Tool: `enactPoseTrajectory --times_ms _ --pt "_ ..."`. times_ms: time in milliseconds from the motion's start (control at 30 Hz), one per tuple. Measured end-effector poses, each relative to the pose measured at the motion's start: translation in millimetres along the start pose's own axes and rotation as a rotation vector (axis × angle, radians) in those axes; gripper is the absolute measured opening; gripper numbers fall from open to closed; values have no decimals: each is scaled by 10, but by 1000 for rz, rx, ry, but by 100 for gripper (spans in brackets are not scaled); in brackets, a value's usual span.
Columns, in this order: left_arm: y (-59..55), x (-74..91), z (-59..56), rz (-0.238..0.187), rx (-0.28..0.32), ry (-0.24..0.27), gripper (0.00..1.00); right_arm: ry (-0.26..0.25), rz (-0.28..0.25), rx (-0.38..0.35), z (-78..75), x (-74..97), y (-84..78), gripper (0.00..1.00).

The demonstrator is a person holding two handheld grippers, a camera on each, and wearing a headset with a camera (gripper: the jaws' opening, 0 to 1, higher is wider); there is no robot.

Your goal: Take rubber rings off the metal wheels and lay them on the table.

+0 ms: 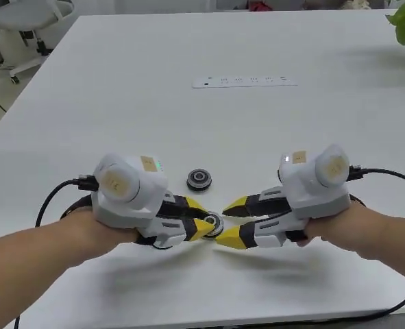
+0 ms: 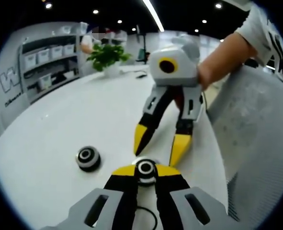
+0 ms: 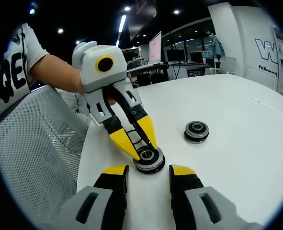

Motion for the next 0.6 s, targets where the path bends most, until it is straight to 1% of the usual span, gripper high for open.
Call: enactPoseTrajectory --times_ms 133,367,600 --pt "0 0 1 -5 4 5 14 -4 2 -1 -12 -18 3 30" --pt "4 3 -9 -10 9 10 14 2 15 7 13 -63 -26 27" --pt "1 7 -19 -7 8 15 13 -1 2 -9 4 -79 2 26"
Point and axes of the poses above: the centre of the closed fingertips' face, and the gripper's own axes: x roughly backward along the fingers, z roughly to its left, y roughly out of its top, the point moved 1 cm from there along x, roughly backward along the fingers, and after that the axes turned 3 degrees about z, right-handed, at the moved point
